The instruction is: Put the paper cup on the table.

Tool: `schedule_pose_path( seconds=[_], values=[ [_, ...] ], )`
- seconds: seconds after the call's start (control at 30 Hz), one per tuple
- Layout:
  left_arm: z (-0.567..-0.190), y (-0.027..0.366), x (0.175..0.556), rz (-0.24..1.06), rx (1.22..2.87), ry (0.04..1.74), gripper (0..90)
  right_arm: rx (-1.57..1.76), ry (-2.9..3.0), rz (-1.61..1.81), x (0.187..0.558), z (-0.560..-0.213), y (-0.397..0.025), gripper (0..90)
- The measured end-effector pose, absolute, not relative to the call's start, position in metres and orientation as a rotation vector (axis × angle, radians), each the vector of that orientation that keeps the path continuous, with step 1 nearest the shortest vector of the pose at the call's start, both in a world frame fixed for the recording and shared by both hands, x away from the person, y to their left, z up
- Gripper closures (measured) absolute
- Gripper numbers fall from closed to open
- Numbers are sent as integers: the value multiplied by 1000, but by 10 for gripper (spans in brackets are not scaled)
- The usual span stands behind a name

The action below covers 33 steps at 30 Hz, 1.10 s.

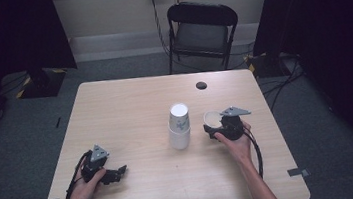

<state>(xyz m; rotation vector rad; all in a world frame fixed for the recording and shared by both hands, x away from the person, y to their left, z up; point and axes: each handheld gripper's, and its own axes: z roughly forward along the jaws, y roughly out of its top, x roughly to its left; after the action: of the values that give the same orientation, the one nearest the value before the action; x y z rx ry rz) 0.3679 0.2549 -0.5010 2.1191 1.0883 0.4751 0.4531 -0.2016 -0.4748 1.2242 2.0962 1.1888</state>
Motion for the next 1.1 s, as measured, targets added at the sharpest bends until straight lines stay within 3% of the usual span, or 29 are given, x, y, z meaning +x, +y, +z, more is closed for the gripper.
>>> schedule_pose_path(
  seconds=[0.07, 0.47, 1.1],
  values=[
    [-501, 255, 368, 474, 2117, 1090, 65, 1235, 2095, 1181, 453, -475, -201, 146],
    [-502, 254, 368, 473, 2110, 1109, 48, 1245, 2115, 1191, 429, -466, -217, 146],
    [-502, 254, 370, 468, 2124, 1114, 4, 1348, 2100, 1179, 358, -465, -253, 157]
  ],
)
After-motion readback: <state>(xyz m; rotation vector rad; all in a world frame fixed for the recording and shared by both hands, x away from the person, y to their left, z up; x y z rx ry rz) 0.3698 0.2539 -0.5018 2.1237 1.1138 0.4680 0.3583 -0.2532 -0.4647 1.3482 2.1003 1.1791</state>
